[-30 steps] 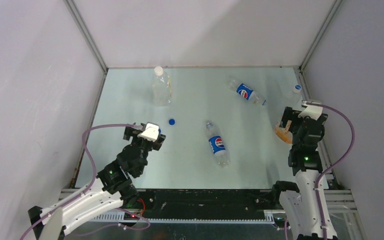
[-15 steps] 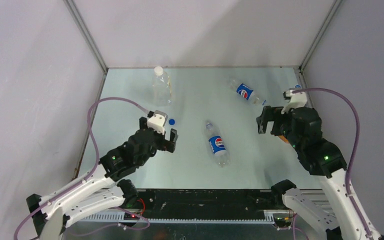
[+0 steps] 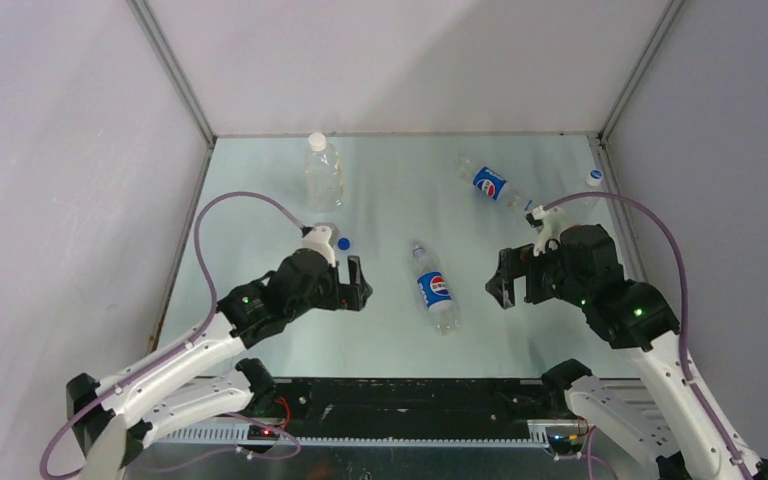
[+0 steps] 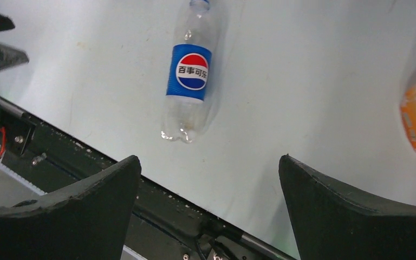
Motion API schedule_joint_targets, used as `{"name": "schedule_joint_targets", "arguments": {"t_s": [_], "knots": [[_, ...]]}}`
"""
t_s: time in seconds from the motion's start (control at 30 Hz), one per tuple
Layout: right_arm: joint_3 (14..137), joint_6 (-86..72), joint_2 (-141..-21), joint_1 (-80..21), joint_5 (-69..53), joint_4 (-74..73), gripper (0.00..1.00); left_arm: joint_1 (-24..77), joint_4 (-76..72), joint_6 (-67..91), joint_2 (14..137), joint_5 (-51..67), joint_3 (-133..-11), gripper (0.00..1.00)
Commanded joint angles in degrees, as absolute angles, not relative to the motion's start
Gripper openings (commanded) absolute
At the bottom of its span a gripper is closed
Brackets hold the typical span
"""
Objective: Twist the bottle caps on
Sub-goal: Place the plastic bottle at the center of the board, then move the bottle cap to the center of the board.
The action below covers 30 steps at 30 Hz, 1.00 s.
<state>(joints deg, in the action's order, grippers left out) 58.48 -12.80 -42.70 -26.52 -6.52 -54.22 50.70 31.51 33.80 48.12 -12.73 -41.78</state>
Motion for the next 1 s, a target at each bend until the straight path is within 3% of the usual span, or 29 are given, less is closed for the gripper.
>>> {"name": "schedule_joint_targets", "arguments": {"t_s": [0.0,0.27,0.53,0.97], "knots": [[57.0,-12.0,-44.0,-26.5,-10.8,-48.0,0.99,40.3,31.1,40.8,50.6,-11.4,-42.0,1.00],[56.6,-14.1,-52.7,-27.3,-9.6,-45.1,0.99,22.2,27.6,37.4,67.1,-12.5,-45.0,0.96],[56.2,-12.2,-55.9,-28.7,-10.3,-45.0,0.99,19.2,30.7,37.2,86.6,-17.0,-57.3,0.85],[56.1,-10.3,-56.6,-28.9,-11.0,-44.8,0.99,17.2,29.1,42.7,97.7,-15.4,-61.5,0.66]]}}
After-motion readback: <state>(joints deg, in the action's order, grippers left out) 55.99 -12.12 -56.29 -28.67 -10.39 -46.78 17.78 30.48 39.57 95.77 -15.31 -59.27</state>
